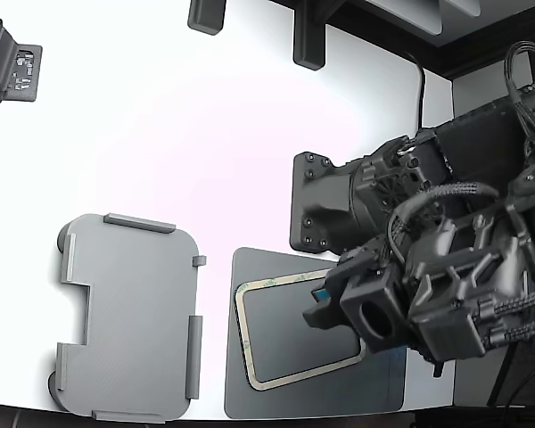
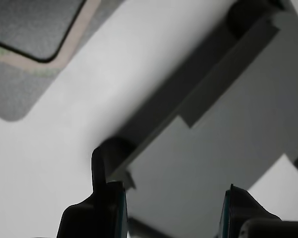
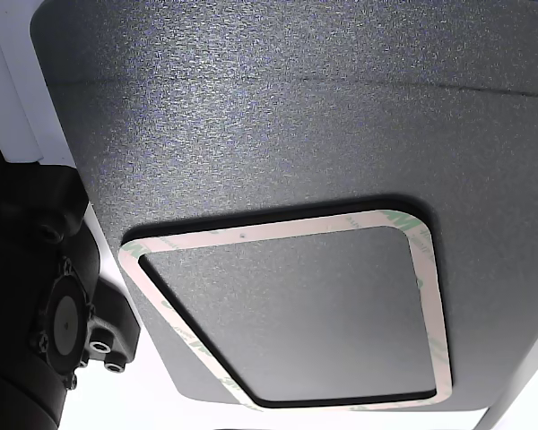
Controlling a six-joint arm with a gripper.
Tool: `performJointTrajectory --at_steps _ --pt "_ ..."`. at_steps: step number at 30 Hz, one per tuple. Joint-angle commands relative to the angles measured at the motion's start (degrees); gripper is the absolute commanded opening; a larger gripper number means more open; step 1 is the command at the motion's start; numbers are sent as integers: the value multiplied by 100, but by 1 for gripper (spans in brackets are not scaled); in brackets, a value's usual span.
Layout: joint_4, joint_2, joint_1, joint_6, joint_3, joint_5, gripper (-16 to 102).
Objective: Grab top frame and put it into gray box.
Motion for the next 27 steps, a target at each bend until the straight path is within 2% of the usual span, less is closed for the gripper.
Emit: performJointTrajectory --at_steps 1,3,5,7,9,11,14,19,23,27 --pt "44 -9 352 -352 -79 -114 79" --pt "-26 -79 563 -536 26 -272 77" --pt "-70 -167 809 -650 167 -299 86" --pt "-141 -255 1107 -642 308 -220 82" --pt "-167 -369 1433 -650 404 -88 86" --pt "-220 -501 1731 -633 475 62 84" --pt "-352 -747 2065 -879 633 158 92" --pt "-668 -958 2470 -861 879 167 93" --pt "-589 -1169 2689 -1213 765 185 94" --pt "-563 -1397 2865 -1230 650 -35 90"
